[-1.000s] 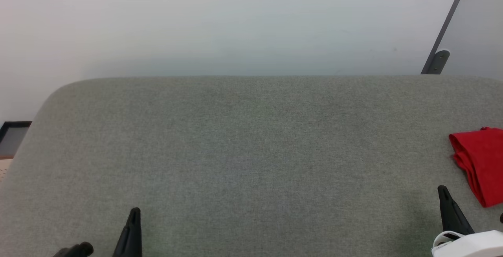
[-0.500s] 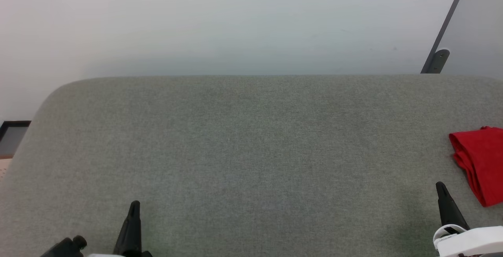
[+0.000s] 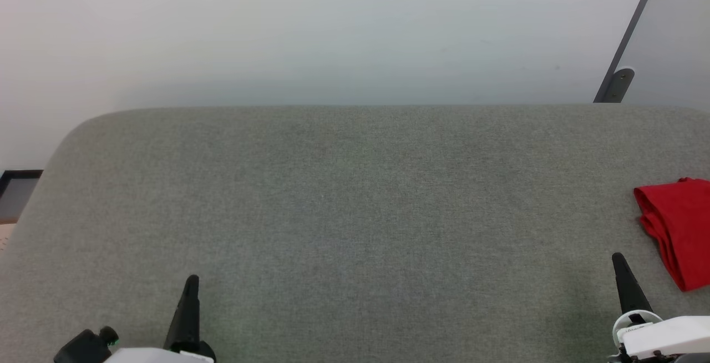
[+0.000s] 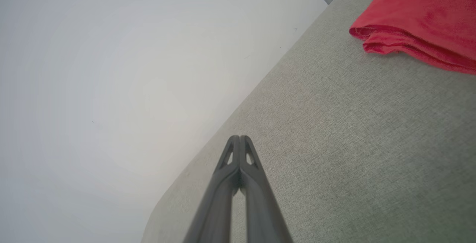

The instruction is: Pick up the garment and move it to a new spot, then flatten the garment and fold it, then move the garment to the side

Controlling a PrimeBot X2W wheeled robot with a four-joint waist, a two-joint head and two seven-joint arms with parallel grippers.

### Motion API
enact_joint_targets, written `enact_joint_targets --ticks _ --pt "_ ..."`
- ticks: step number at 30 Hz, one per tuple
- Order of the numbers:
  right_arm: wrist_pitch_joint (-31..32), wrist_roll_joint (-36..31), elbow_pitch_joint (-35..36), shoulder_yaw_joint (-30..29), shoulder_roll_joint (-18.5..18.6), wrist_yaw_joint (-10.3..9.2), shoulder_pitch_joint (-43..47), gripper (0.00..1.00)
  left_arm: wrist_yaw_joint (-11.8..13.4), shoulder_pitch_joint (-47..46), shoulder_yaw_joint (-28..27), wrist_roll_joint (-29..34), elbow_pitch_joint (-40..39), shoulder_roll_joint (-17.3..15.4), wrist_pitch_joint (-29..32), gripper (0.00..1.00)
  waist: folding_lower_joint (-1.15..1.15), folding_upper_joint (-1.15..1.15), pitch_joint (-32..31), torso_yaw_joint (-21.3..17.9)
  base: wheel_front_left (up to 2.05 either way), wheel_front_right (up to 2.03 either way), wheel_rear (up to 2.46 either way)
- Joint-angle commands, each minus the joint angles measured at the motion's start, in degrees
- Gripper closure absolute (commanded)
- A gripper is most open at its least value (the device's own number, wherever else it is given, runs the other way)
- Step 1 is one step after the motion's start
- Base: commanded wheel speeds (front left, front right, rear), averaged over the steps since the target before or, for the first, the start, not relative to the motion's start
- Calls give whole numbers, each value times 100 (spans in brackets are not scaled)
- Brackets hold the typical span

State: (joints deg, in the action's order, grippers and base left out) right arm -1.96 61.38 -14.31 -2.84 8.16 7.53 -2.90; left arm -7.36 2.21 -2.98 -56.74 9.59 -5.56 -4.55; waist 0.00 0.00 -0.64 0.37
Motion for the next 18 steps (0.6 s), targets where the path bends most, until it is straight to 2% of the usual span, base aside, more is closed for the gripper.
enact_joint_targets --ticks 1,18 --pt "28 160 69 -46 -6 -2 -142 100 -11 -137 -29 -161 -36 -10 22 100 0 0 1 0 0 0 0" --pt "271 1004 64 -148 -159 -4 -200 100 -14 -352 -77 -1187 101 37 300 100 0 0 20 -9 0 0 0"
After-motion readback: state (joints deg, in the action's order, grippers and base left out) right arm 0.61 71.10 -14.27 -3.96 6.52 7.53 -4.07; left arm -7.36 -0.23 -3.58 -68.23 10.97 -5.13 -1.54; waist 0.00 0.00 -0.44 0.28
